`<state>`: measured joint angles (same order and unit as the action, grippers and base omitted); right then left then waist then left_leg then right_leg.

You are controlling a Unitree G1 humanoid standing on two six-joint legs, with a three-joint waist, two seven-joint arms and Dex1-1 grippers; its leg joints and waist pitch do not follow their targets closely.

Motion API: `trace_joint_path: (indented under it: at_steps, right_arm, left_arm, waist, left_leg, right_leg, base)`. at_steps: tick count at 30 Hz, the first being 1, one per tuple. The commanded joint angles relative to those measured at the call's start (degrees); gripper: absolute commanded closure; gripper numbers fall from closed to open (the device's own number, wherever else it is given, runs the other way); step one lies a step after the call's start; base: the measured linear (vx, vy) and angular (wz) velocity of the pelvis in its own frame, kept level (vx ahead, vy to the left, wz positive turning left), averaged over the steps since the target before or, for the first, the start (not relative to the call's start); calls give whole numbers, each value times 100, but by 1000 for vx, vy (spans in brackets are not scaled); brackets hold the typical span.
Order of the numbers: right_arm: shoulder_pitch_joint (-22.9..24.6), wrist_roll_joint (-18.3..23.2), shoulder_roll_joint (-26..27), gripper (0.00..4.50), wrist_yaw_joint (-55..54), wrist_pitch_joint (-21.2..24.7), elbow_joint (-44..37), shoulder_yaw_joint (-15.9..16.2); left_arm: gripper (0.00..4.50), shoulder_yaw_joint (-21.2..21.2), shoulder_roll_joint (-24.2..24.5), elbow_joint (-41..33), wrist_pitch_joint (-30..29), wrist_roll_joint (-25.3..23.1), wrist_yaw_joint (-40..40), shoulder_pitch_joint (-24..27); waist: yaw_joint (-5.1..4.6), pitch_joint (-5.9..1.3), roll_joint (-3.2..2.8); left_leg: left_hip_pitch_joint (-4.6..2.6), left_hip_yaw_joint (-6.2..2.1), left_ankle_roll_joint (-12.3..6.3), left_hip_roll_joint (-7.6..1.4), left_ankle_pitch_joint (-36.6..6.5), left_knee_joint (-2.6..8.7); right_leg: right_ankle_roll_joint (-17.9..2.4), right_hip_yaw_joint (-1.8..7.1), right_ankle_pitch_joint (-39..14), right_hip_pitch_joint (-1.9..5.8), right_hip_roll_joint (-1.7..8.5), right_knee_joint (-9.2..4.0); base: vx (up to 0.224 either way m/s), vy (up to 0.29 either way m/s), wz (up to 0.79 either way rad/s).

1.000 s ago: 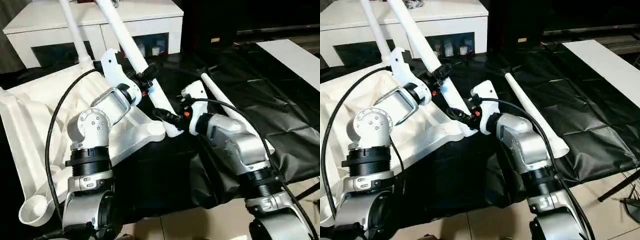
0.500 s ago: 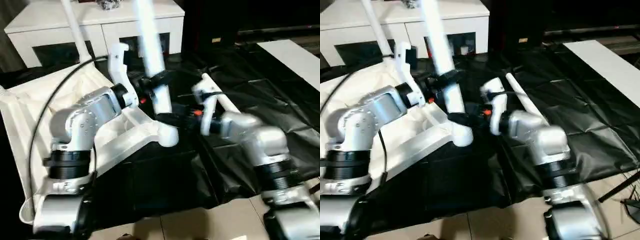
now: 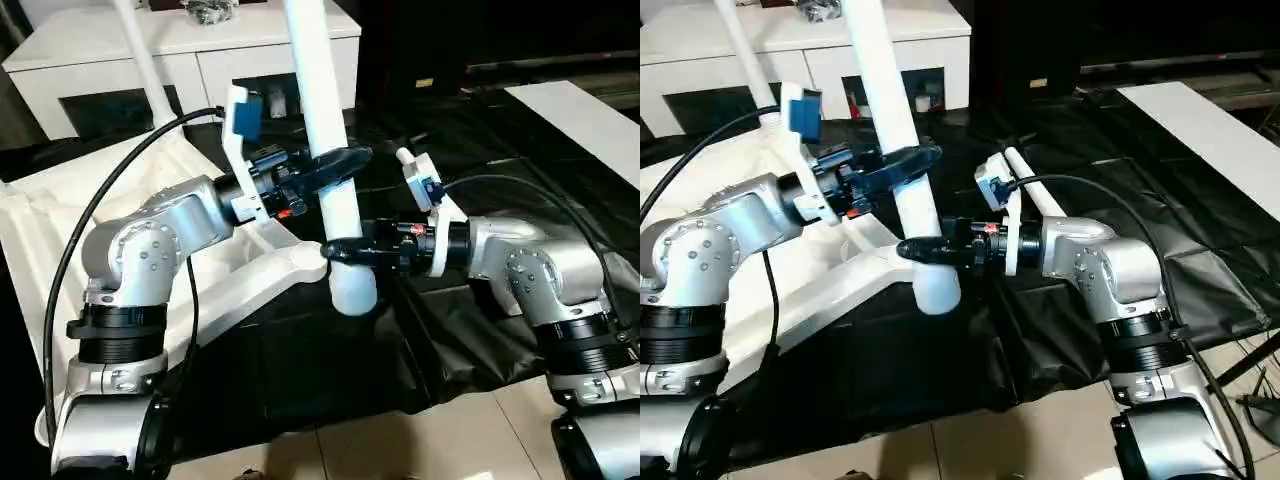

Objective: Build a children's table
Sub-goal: Pick table leg

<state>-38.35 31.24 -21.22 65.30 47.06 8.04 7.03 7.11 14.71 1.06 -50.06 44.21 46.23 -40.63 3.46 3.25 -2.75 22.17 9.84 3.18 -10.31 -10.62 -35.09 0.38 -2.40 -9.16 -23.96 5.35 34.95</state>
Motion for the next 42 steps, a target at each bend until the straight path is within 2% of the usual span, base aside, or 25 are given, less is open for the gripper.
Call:
trace_joint_path:
  at_steps: [1, 10, 12, 13, 14, 16, 18, 19, 20, 21, 22, 23, 24, 25, 27, 28, 29, 30, 31, 32, 35, 37, 40, 41, 42]
  right_arm:
    - [-23, -77, -77, 256, -57, 89, 19, 35]
    - [41, -222, 29, 263, -310, -141, 18, 45]
    - [25, -327, 124, 263, -560, -281, 88, -2]
    - [-18, -585, 295, 263, -1063, -587, 239, -57]
    - [-18, -585, 295, 264, -1063, -587, 239, -57]
    - [-57, -983, 476, 264, -1645, -984, 426, -2]
    - [-61, -1273, 673, 264, -2141, -1289, 557, 36]
    - [-64, -1391, 817, 264, -2459, -1421, 628, 12]
    - [-66, -1445, 908, 264, -2648, -1488, 669, -14]
    - [-66, -1458, 922, 264, -2681, -1502, 679, -14]
    - [-75, -1663, 1120, 264, -3166, -1725, 850, 8]
    - [-75, -1663, 1120, 264, -3166, -1725, 850, 8]
    - [-79, -1781, 1213, 264, -3407, -1849, 945, 37]
    - [-94, -1999, 1338, 264, -3754, -2062, 1090, 117]
    - [-107, -2074, 1416, 264, -3897, -2118, 1168, 138]
    - [-129, -2199, 1535, 264, -4066, -2242, 1285, 162]
    - [-143, -2276, 1590, 264, -4156, -2308, 1341, 179]
    - [-153, -2329, 1624, 264, -4216, -2355, 1377, 190]
    - [-153, -2329, 1624, 264, -4216, -2355, 1377, 190]
    - [-184, -2388, 1723, 264, -4371, -2423, 1439, 175]
    - [-211, -2437, 1823, 264, -4479, -2520, 1517, 180]
    - [-216, -2437, 1856, 264, -4485, -2567, 1545, 196]
    - [-214, -2479, 1900, 264, -4494, -2662, 1606, 203]
    - [-211, -2484, 1900, 264, -4487, -2674, 1612, 202]
    - [-209, -2493, 1904, 264, -4480, -2693, 1625, 197]
  left_arm:
    - [265, -58, 0, -125, -14, 235, 242, -34]
    - [265, 10, -3, 4, 89, 171, 210, -36]
    - [265, 23, -44, 124, 231, -21, -31, -64]
    - [265, 97, -167, 474, 511, -423, -643, -191]
    - [195, 97, -167, 474, 511, -423, -643, -191]
    - [196, 92, -236, 798, 755, -950, -1391, -299]
    - [160, 30, -279, 900, 871, -1304, -1889, -309]
    - [160, 29, -359, 896, 968, -1441, -2150, -297]
    - [153, 33, -416, 885, 1038, -1512, -2298, -288]
    - [151, 33, -427, 886, 1053, -1529, -2331, -288]
    - [151, 63, -618, 913, 1240, -1715, -2802, -287]
    - [143, 63, -618, 913, 1240, -1715, -2802, -287]
    - [124, 85, -722, 933, 1322, -1799, -3038, -289]
    - [124, 83, -850, 995, 1461, -1950, -3329, -318]
    - [105, 97, -919, 1036, 1508, -1983, -3435, -345]
    - [105, 135, -1012, 1106, 1539, -2014, -3603, -392]
    - [83, 137, -1033, 1127, 1516, -2021, -3646, -406]
    - [104, 132, -1041, 1136, 1499, -2028, -3663, -412]
    - [104, 132, -1041, 1136, 1499, -2028, -3663, -412]
    - [133, 132, -1076, 1109, 1409, -2019, -3698, -390]
    - [131, 136, -1139, 1053, 1388, -1996, -3727, -338]
    - [166, 147, -1163, 1013, 1345, -1942, -3713, -315]
    - [181, 160, -1201, 981, 1349, -1867, -3706, -300]
    - [211, 184, -1214, 980, 1341, -1817, -3690, -303]
    - [211, 218, -1232, 979, 1326, -1748, -3670, -307]
  waist:
    - [24, -433, 93]
    - [28, -438, 84]
    - [24, -440, 84]
    - [25, -443, 74]
    - [9, -429, 78]
    - [6, -437, 80]
    - [-11, -435, 87]
    - [-12, -446, 80]
    - [-13, -445, 74]
    - [-6, -470, 79]
    - [1, -473, 68]
    - [-14, -472, 75]
    - [-6, -478, 69]
    - [-5, -479, 64]
    - [-5, -478, 71]
    - [-3, -471, 55]
    - [-15, -459, 55]
    - [-14, -458, 59]
    - [-12, -458, 55]
    - [-19, -452, 31]
    - [-26, -457, 24]
    - [-24, -457, 24]
    - [-22, -455, 32]
    - [-23, -453, 37]
    - [-23, -445, 33]
  left_leg:
    - [-78, -20, -178, -153, -847, 399]
    - [-80, -15, -162, -145, -855, 390]
    - [-84, -12, -125, -138, -876, 390]
    - [-84, -17, -118, -148, -869, 390]
    - [-69, -12, -95, -143, -864, 391]
    - [-79, -24, 5, -139, -903, 399]
    - [-85, -27, 77, -130, -963, 407]
    - [-79, -27, 75, -125, -932, 404]
    - [-71, -31, 74, -140, -906, 409]
    - [-64, -31, 22, -131, -755, 392]
    - [-58, -38, 6, -141, -710, 394]
    - [-58, -27, -20, -133, -658, 383]
    - [-58, -28, -38, -130, -635, 380]
    - [-52, -25, -76, -136, -595, 377]
    - [-54, -18, -107, -120, -638, 374]
    - [-53, -20, -112, -122, -719, 381]
    - [-57, -19, -85, -123, -822, 389]
    - [-61, -18, -73, -120, -867, 391]
    - [-67, -26, -43, -125, -946, 401]
    - [-67, -32, -19, -130, -1019, 410]
    - [-72, -35, 7, -132, -1063, 414]
    - [-71, -37, -15, -131, -1032, 414]
    - [-66, -35, -45, -133, -1026, 415]
    - [-65, -32, -49, -131, -1030, 415]
    - [-64, -32, -45, -128, -1075, 419]
  right_leg:
    - [-1335, 136, -1270, 333, 181, -356]
    - [-1377, 136, -1207, 338, 185, -353]
    - [-1340, 136, -1272, 335, 185, -362]
    - [-1334, 138, -1246, 331, 184, -357]
    - [-1304, 144, -1261, 312, 177, -376]
    - [-1220, 134, -1362, 328, 179, -377]
    - [-1100, 132, -1480, 325, 178, -392]
    - [-1093, 132, -1457, 327, 184, -388]
    - [-1096, 138, -1408, 325, 192, -386]
    - [-1154, 132, -1090, 340, 178, -352]
    - [-1178, 131, -983, 340, 183, -337]
    - [-1229, 127, -825, 334, 171, -340]
    - [-1251, 127, -777, 342, 175, -328]
    - [-1290, 128, -678, 335, 175, -328]
    - [-1296, 123, -737, 346, 176, -339]
    - [-1277, 123, -826, 341, 176, -349]
    - [-1253, 123, -945, 328, 171, -365]
    - [-1237, 124, -1006, 327, 171, -373]
    - [-1210, 121, -1095, 326, 172, -375]
    - [-1182, 124, -1128, 320, 170, -381]
    - [-1199, 124, -1021, 317, 168, -373]
    - [-1226, 124, -913, 325, 167, -361]
    - [-1247, 124, -871, 328, 169, -361]
    - [-1249, 125, -882, 330, 170, -364]
    - [-1246, 125, -951, 330, 171, -365]
  base:
    - [0, 0, 0]
    - [0, 0, 0]
    - [0, 0, 0]
    - [0, 0, 0]
    - [0, 0, 0]
    - [0, 0, 0]
    - [0, 0, 0]
    - [0, 0, 0]
    - [0, 0, 0]
    - [0, 0, 0]
    - [0, 0, 0]
    - [0, 0, 0]
    - [0, 0, 0]
    - [0, 0, 0]
    - [0, 0, 0]
    - [0, 0, 0]
    - [0, 0, 0]
    - [0, 0, 0]
    - [0, 0, 0]
    - [0, 0, 0]
    - [0, 0, 0]
    - [0, 0, 0]
    - [0, 0, 0]
    - [0, 0, 0]
    - [0, 0, 0]
